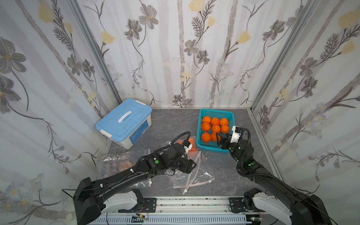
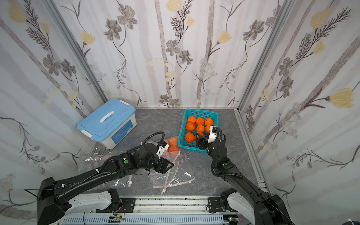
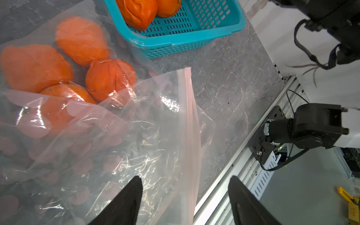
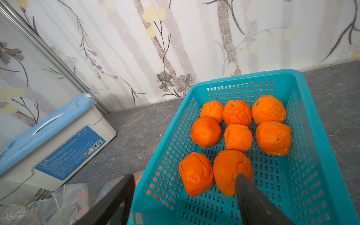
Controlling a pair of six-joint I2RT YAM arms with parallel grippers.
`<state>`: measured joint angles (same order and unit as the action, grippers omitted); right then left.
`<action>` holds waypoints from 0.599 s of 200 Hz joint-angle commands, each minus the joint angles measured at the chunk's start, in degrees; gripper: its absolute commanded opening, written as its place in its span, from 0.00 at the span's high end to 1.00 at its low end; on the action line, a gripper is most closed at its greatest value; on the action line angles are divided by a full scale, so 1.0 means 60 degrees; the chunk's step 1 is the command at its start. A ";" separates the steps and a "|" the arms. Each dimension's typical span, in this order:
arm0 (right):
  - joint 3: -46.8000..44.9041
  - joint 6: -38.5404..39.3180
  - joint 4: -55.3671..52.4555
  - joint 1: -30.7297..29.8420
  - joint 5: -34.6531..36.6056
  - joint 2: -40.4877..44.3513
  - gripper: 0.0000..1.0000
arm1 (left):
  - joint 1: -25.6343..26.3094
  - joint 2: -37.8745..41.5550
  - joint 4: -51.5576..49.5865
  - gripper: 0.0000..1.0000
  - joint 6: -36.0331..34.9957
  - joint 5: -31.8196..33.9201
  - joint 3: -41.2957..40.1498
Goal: Open the zip-top bag and take out the orange
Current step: Pick up the zipper food storage bag.
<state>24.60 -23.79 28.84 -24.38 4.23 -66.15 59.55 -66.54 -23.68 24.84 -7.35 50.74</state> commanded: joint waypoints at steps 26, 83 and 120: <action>0.0046 0.0111 0.0718 -0.0038 0.0228 -0.0125 0.18 | 0.0810 -0.0751 -0.0588 0.21 0.0062 0.1977 0.0569; 0.0112 0.0120 0.0690 -0.0027 0.0103 -0.0276 0.18 | 0.1316 -0.2052 -0.0636 0.20 0.0356 0.3079 0.1154; 0.0105 0.0126 0.0661 -0.0035 0.0188 -0.0225 0.18 | 0.1384 -0.3062 -0.0646 0.34 0.0730 0.3654 0.1531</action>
<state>24.84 -23.73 30.30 -24.58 4.64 -67.57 67.72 -82.00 -27.24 27.22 10.17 58.57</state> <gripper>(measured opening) 0.820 0.718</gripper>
